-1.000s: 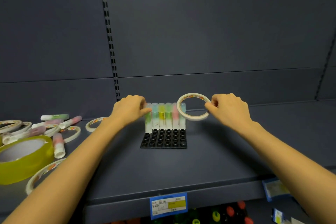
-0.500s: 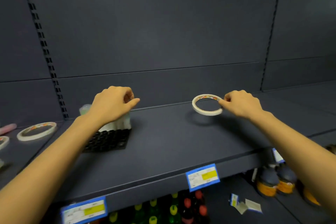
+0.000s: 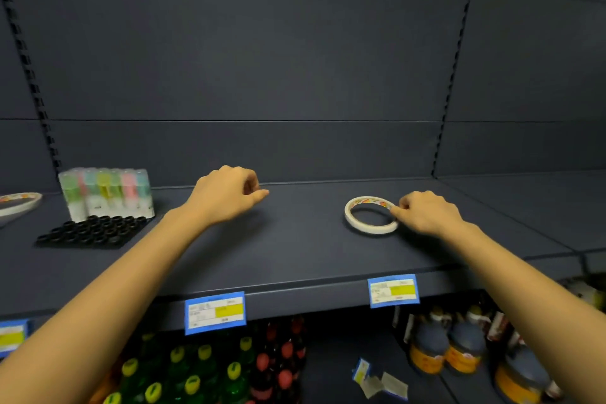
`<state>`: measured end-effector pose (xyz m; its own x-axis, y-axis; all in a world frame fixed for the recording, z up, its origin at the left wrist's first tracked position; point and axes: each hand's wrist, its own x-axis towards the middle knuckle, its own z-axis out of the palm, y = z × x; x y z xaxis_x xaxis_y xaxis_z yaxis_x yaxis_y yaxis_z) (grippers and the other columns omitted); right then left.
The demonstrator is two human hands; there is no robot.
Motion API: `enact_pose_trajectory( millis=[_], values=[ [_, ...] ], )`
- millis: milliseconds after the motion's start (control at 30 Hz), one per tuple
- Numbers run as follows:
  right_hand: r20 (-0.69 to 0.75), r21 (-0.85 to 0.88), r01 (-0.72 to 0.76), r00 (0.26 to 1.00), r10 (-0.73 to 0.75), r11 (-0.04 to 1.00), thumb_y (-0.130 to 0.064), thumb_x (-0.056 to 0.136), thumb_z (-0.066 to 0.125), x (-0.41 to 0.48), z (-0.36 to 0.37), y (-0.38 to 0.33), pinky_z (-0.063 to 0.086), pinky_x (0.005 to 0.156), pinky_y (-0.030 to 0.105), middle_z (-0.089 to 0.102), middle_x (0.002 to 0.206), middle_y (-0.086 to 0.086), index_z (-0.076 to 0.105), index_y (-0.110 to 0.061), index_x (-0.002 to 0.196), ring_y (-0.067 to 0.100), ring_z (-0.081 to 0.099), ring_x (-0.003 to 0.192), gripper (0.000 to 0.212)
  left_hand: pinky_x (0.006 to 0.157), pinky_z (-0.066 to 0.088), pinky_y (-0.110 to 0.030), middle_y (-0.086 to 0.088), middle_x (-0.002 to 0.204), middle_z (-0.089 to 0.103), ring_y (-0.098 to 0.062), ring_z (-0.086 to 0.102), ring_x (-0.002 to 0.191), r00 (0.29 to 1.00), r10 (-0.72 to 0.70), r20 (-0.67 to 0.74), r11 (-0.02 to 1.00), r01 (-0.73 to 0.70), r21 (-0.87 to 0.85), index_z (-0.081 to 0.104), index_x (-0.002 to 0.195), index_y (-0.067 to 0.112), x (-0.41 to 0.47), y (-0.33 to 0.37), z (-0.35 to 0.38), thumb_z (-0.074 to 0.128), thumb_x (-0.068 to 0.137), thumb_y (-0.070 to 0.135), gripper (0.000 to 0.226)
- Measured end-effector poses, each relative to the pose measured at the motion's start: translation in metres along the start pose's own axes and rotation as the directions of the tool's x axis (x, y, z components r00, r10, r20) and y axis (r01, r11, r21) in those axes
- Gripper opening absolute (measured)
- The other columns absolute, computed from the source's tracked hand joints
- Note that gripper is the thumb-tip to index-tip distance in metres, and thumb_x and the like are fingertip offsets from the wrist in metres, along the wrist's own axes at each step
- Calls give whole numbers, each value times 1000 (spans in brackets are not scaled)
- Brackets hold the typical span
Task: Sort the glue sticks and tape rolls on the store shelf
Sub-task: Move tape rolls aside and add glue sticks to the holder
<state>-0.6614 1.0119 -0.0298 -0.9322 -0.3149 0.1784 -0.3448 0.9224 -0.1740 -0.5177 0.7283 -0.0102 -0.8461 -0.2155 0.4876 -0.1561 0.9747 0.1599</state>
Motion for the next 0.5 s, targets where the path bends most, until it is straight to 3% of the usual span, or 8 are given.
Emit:
enact_pose_trajectory(
  millis=[100, 167, 233, 367, 500],
  values=[
    [59, -115, 7, 998, 0, 993, -55, 93, 39, 1, 9, 4, 37, 67, 29, 61, 91, 6, 62, -12, 87, 24, 54, 81, 49, 70, 43, -29, 5, 82, 57, -21, 58, 81, 1000, -16, 19, 1000, 16, 18, 63, 94, 18, -2, 8, 4, 53, 89, 45, 29],
    [-22, -201, 9, 1000, -14, 980, -61, 91, 37, 1, 8, 1, 37, 69, 29, 62, 99, 7, 57, -14, 91, 26, 57, 90, 52, 71, 43, -30, 2, 87, 63, -24, 61, 86, 999, -27, 38, 999, 25, 48, 63, 95, 17, -7, 11, 8, 53, 89, 44, 30],
    [-114, -179, 51, 991, -72, 983, -59, 91, 40, 2, 3, -7, 37, 72, 32, 62, 111, 8, 56, -14, 105, 29, 58, 103, 49, 73, 43, -30, -1, 94, 68, -25, 62, 90, 998, -35, 52, 996, 30, 80, 63, 97, 16, -12, 12, 11, 53, 90, 44, 30],
    [-153, -79, 275, 946, -284, 958, -51, 94, 42, -4, -7, -47, 37, 73, 33, 61, 118, 4, 56, -20, 112, 28, 57, 107, 38, 72, 41, -30, -4, 100, 68, -27, 62, 94, 996, -87, 29, 986, 82, 144, 62, 97, 16, -27, 4, 6, 52, 89, 43, 30],
    [-144, -22, 502, 854, -500, 865, -48, 94, 43, -19, -3, -109, 43, 79, 34, 60, 122, -2, 55, -23, 116, 24, 57, 108, 35, 76, 47, -33, -3, 103, 68, -25, 62, 95, 988, -155, 13, 969, 150, 194, 62, 99, 16, -58, -21, -15, 51, 90, 42, 29]
  ],
)
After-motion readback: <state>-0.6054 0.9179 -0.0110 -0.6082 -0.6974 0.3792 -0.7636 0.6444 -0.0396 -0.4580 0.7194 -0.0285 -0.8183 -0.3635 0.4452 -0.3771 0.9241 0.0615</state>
